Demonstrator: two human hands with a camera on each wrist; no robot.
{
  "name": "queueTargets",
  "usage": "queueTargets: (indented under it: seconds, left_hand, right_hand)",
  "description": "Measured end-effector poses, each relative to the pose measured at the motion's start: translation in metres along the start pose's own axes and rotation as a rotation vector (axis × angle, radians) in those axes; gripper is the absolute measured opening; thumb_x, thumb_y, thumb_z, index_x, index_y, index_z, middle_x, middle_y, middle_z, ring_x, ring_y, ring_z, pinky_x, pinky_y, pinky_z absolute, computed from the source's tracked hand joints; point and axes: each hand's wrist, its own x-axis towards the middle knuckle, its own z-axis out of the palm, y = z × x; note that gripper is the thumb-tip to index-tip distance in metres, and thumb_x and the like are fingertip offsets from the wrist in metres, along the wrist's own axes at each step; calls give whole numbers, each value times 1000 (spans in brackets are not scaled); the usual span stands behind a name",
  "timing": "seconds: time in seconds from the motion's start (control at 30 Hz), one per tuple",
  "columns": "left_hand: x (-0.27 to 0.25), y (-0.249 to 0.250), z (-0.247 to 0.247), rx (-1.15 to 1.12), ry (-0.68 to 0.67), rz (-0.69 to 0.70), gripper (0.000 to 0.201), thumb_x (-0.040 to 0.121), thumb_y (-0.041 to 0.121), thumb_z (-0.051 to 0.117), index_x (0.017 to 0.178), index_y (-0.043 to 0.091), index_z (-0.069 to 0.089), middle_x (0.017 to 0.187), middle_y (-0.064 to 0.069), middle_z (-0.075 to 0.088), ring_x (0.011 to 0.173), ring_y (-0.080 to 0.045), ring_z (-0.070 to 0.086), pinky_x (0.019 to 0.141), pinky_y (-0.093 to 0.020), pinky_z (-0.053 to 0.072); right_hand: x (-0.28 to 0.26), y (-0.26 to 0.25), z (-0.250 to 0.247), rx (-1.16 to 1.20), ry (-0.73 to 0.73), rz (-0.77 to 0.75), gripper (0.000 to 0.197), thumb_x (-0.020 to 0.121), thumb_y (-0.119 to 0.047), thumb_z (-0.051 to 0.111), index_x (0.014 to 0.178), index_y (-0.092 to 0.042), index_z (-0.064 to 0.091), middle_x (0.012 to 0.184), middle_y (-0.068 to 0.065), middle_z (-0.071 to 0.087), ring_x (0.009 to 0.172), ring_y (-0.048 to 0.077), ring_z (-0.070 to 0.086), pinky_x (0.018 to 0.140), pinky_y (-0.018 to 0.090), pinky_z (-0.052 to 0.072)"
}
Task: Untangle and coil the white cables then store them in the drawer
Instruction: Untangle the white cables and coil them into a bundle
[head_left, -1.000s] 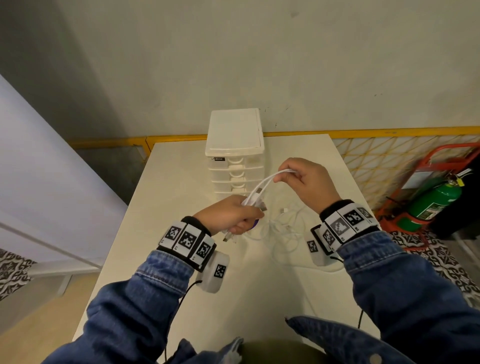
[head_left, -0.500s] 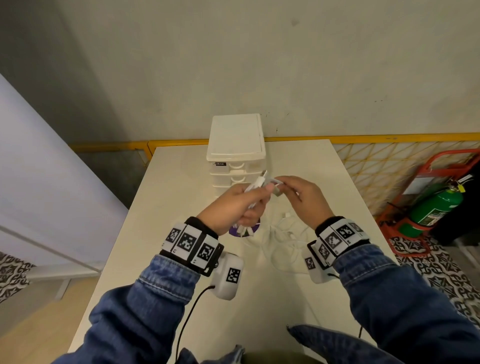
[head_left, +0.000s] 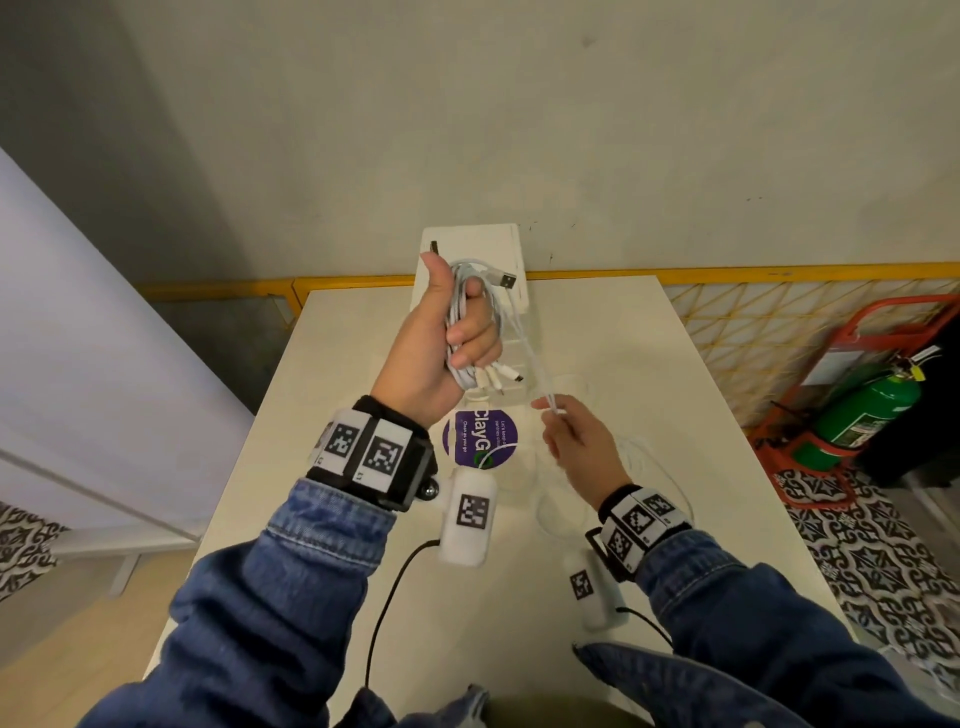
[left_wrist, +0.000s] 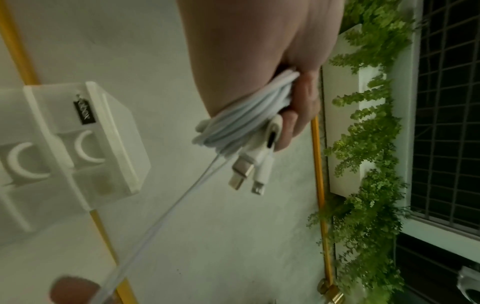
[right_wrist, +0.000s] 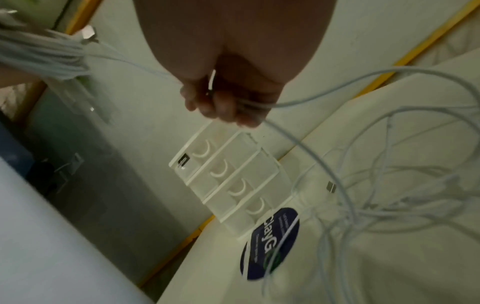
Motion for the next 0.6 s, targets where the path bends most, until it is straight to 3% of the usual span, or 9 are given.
queueTargets:
  seconds: [0.07,0.17,0.2,0.27,0.33,0.4,0.43,0.53,0.6]
  left_hand:
    - [-2,4,0,-14,-61,-43,55,91,57,18,77,14,47,38,11,39,28,-1,32,35,-17,26]
    - [-6,1,5,-27,-110,-96,57,91,57,17,74,13,49,37,11,39,27,-1,28,34,-17,26]
    - [-5,-1,7,-15,-109,-94,57,91,57,16,75,13,48,38,11,38,28,-1,29,35,-17,26]
    - [-2,-3,7,10,-82,-49,55,90,59,17,77,13,45,38,11,37,29,-1,31,36,-17,26]
    - [2,-2,4,0,-54,6,54,88,61,20,78,13,44,39,11,39,29,-1,33,36,-17,28]
    - [5,-1,-1,-27,-4,53,56,91,60,16,79,13,44,40,10,39,30,-1,34,36,-17,30]
    - [6,-1,-3,-33,36,76,56,92,59,15,78,14,44,40,10,38,30,-2,34,37,-17,30]
    - [9,-4,-5,36,234,157,52,95,57,18,77,15,44,43,9,34,34,-5,30,40,-19,29]
    - [11,-6,-9,149,381,218,46,97,52,23,77,16,41,46,8,33,37,-7,30,43,-20,29]
  right_hand:
    - [6,-1,-11,7,103,26,21,94,-17,48,96,-30,64,69,-5,55,61,8,45,65,20,42]
    - [15,0,-21,-92,71,61,24,94,-21,49,110,-25,66,95,-10,66,83,5,57,84,25,45]
    - [15,-1,-20,-136,36,56,26,94,-22,49,114,-25,65,92,-17,66,83,0,57,83,22,45]
    - [10,-3,-16,-204,-51,29,27,94,-21,50,117,-24,64,65,-32,59,65,-12,53,69,7,38]
    - [1,-4,-8,-268,-141,-22,29,94,-24,49,120,-23,61,63,-32,58,60,-16,51,63,2,36]
    - [-7,-8,0,-336,-246,-59,32,95,-31,46,125,-27,57,86,-21,65,71,-9,54,69,7,37]
    - [-9,-11,4,-359,-293,-66,33,95,-34,45,125,-28,57,87,-19,64,73,-6,53,72,12,39]
    - [-13,-18,10,-448,-381,-139,30,96,-35,43,119,-28,60,56,-15,47,54,2,45,64,20,36]
    - [-15,-23,13,-483,-410,-207,28,94,-34,45,119,-33,58,51,-8,41,49,7,42,58,18,34]
